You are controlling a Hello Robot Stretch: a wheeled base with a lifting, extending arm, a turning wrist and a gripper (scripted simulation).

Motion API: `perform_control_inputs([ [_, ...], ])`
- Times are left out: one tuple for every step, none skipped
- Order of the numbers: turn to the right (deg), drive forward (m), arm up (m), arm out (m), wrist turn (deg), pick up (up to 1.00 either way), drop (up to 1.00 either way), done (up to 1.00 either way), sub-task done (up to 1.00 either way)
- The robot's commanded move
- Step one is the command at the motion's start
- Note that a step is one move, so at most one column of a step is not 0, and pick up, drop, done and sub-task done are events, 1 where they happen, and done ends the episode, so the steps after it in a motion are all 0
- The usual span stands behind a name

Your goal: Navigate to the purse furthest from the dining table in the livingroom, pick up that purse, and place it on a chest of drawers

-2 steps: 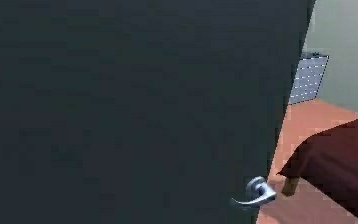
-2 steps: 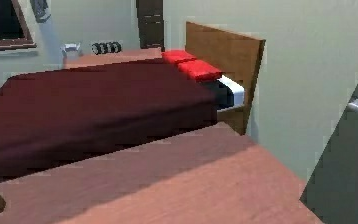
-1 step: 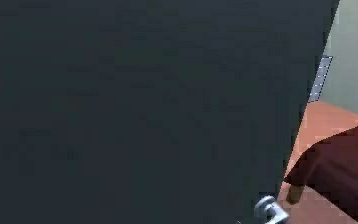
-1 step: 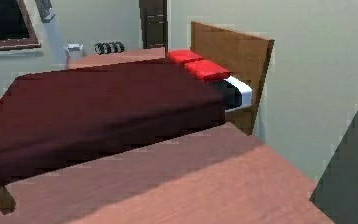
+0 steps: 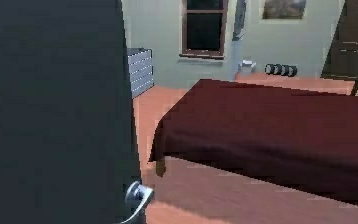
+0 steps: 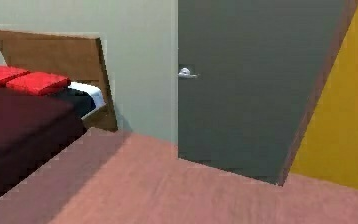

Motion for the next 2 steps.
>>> perform_control_inputs([
  [45.0,0.0,0.0,0.0,0.0,0.0,0.0,0.0,0.0],
  [45.0,0.0,0.0,0.0,0.0,0.0,0.0,0.0,0.0],
])
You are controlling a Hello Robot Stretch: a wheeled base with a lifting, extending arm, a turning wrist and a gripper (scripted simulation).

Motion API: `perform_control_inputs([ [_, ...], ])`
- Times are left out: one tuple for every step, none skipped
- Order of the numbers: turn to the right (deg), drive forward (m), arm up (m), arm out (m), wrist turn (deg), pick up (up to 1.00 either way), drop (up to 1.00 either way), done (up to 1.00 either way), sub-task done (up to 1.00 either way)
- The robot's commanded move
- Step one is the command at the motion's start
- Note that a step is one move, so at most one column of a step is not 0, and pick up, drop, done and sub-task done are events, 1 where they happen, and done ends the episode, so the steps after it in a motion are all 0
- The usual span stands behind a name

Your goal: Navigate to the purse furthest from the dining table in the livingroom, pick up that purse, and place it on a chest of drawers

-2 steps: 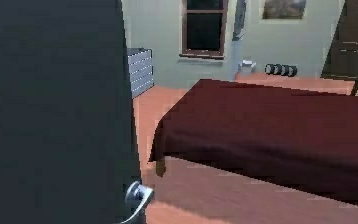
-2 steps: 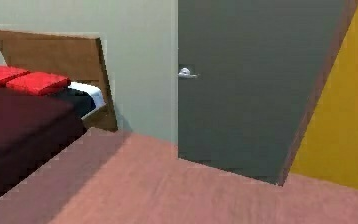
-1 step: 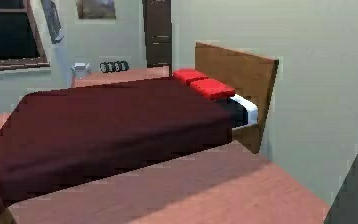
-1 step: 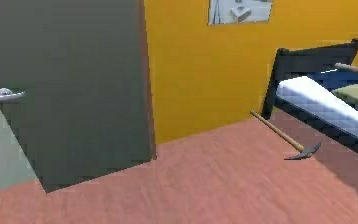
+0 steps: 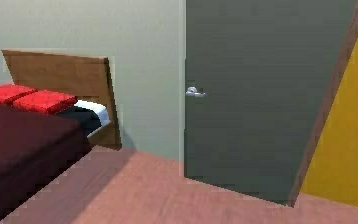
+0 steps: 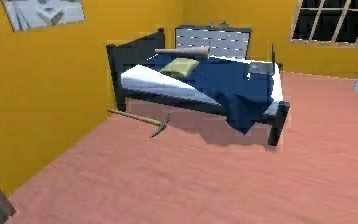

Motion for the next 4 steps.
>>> perform_control_inputs([
  [21.0,0.0,0.0,0.0,0.0,0.0,0.0,0.0,0.0],
  [0.0,0.2,0.0,0.0,0.0,0.0,0.0,0.0,0.0],
  [-45.0,0.0,0.0,0.0,0.0,0.0,0.0,0.0,0.0],
  [-36.0,0.0,0.0,0.0,0.0,0.0,0.0,0.0,0.0],
])
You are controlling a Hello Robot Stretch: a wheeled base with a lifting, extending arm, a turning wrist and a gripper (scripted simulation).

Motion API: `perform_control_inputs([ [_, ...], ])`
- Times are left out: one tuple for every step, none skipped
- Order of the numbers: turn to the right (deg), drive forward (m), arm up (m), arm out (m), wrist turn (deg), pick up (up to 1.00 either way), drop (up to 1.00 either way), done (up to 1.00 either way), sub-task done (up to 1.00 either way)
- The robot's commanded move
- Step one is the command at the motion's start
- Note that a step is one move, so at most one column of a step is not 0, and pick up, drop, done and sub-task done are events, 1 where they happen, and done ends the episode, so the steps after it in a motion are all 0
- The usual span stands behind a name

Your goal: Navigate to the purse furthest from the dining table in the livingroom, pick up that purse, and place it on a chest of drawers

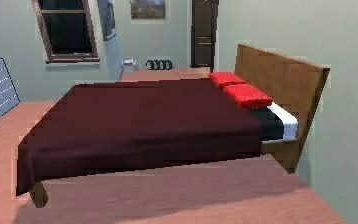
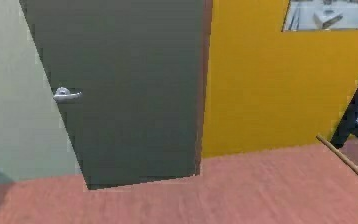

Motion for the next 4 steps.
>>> perform_control_inputs([
  [0.0,0.75,0.0,0.0,0.0,0.0,0.0,0.0,0.0],
  [-45.0,0.0,0.0,0.0,0.0,0.0,0.0,0.0,0.0],
  [-45.0,0.0,0.0,0.0,0.0,0.0,0.0,0.0,0.0],
  [-6.0,0.0,0.0,0.0,0.0,0.0,0.0,0.0,0.0],
])
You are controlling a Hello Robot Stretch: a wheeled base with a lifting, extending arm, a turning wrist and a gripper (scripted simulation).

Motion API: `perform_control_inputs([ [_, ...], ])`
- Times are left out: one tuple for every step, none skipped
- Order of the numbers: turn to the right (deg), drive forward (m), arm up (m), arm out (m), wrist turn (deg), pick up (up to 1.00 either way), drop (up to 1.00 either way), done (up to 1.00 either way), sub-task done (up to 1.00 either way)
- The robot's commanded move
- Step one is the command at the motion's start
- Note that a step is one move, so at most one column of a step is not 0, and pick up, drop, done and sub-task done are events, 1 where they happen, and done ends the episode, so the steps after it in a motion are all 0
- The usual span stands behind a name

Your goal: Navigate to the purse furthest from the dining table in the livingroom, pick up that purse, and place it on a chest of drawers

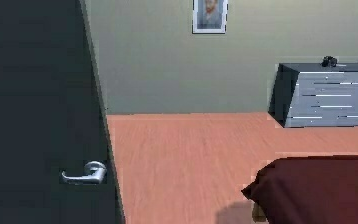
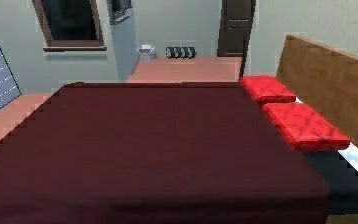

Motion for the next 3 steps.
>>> perform_control_inputs([
  [0.0,0.3,0.0,0.0,0.0,0.0,0.0,0.0,0.0],
  [12.0,0.0,0.0,0.0,0.0,0.0,0.0,0.0,0.0],
  [0.0,1.0,0.0,0.0,0.0,0.0,0.0,0.0,0.0],
])
